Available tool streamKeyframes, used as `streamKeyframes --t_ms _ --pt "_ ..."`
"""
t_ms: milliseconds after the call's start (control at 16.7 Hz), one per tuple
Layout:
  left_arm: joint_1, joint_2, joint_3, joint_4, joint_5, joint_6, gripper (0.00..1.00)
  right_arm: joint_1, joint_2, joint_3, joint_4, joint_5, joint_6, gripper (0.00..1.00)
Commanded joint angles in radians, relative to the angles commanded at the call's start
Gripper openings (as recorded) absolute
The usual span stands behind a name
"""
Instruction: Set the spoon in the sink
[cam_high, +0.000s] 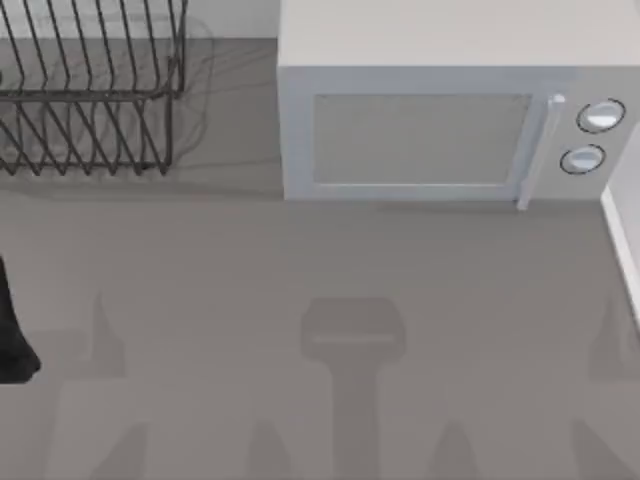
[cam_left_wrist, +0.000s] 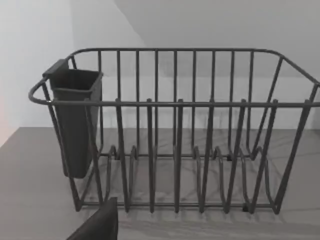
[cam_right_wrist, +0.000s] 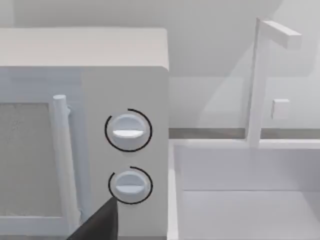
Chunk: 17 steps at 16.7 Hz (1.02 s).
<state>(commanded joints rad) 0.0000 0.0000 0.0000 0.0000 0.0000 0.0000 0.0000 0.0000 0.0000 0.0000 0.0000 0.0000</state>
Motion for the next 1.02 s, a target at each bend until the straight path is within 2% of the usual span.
streamKeyframes --t_ms 240,480,720,1020 --pt "0.000 0.000 0.000 0.000 0.000 0.000 1.00 -0.001 0.028 0.015 -0.016 -0.004 -0.029 1.00" --pt "0.000 0.000 0.000 0.000 0.000 0.000 1.00 -0.008 0.191 0.102 -0.112 -0.028 -0.212 1.00" --pt "0.000 0.000 0.000 0.000 0.000 0.000 1.00 -0.033 0.456 0.240 -0.272 -0.063 -0.561 1.00" --pt "0.000 0.000 0.000 0.000 0.000 0.000 1.00 -0.114 0.842 0.434 -0.521 -0.094 -1.156 1.00"
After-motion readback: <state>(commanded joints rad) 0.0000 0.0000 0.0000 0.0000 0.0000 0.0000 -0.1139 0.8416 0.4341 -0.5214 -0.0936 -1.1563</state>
